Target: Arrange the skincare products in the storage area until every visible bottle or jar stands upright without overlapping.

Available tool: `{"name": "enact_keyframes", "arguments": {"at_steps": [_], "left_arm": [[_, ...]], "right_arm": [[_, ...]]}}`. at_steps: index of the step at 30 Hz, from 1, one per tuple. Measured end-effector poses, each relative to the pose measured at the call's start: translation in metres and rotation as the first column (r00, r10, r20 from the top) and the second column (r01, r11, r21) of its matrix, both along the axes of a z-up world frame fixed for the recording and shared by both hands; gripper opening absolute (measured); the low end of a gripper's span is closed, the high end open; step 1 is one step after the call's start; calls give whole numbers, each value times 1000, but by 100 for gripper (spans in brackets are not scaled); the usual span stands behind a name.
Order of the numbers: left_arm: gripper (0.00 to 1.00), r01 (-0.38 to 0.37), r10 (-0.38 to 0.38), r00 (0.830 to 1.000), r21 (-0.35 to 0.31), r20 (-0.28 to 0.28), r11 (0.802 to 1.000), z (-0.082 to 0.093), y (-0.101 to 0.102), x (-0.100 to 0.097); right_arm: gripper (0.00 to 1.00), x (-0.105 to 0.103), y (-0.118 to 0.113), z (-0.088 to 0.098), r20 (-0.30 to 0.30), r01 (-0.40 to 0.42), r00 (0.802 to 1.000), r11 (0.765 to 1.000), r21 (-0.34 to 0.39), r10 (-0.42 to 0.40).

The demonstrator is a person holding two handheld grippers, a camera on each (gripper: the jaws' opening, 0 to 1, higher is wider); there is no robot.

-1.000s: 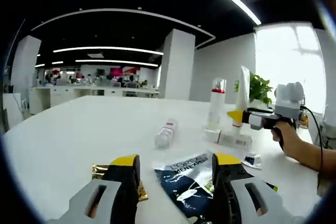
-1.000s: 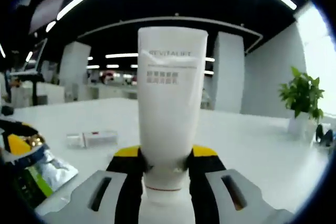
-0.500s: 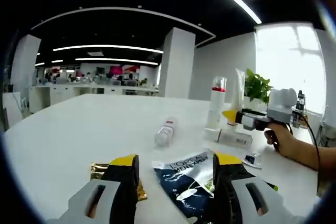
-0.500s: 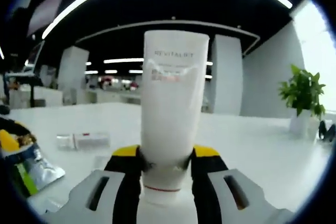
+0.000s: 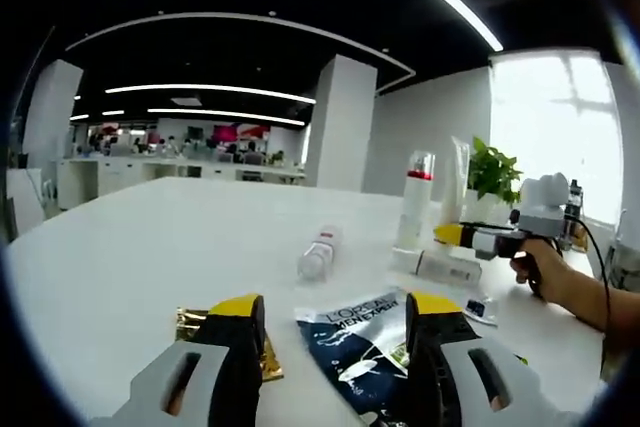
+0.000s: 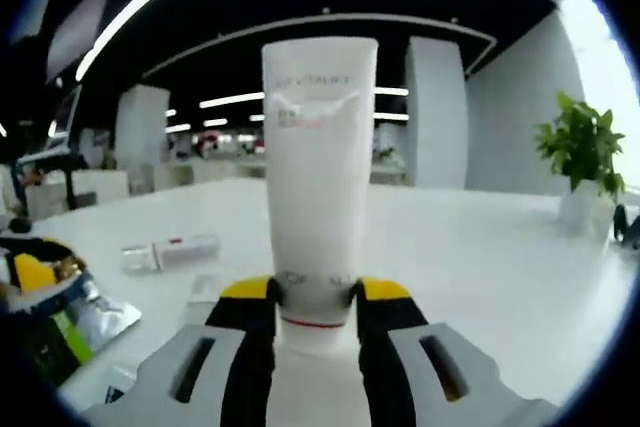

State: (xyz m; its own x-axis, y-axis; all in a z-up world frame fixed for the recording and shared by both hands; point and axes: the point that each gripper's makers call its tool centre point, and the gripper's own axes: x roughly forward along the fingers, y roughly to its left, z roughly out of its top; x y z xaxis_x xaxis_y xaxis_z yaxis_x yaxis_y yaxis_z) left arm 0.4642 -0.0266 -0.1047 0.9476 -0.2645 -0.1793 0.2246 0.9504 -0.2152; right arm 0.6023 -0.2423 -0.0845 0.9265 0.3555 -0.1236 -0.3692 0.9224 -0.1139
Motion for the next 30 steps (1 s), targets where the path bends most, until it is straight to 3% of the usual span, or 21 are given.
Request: {"name": "enact_keyframes", "arguments": {"at_steps": [7, 11, 12, 17, 30], "left_arm": [[59, 5, -5, 1000, 4, -9, 1000, -2, -1, -1], [59, 6, -6, 1000, 0, -7, 1000, -1, -2, -4], [59, 5, -5, 1000, -3, -7, 1000, -1, -2, -4], [59, -1, 1, 1000, -11, -3, 1000, 0, 0, -4], [59, -7, 7, 1000, -23, 1, 1000, 2, 2, -1]], "right_arm": [[30, 9, -3, 1, 19, 36, 999, 999, -5, -36], [38, 5, -6, -1, -6, 35, 999, 999, -3, -35], [39, 0, -5, -1, -27, 26, 999, 999, 28, -25], [28, -5, -7, -6, -61, 28, 998, 999, 34, -26], [27, 3, -6, -7, -53, 39, 998, 999, 29, -37]]}}
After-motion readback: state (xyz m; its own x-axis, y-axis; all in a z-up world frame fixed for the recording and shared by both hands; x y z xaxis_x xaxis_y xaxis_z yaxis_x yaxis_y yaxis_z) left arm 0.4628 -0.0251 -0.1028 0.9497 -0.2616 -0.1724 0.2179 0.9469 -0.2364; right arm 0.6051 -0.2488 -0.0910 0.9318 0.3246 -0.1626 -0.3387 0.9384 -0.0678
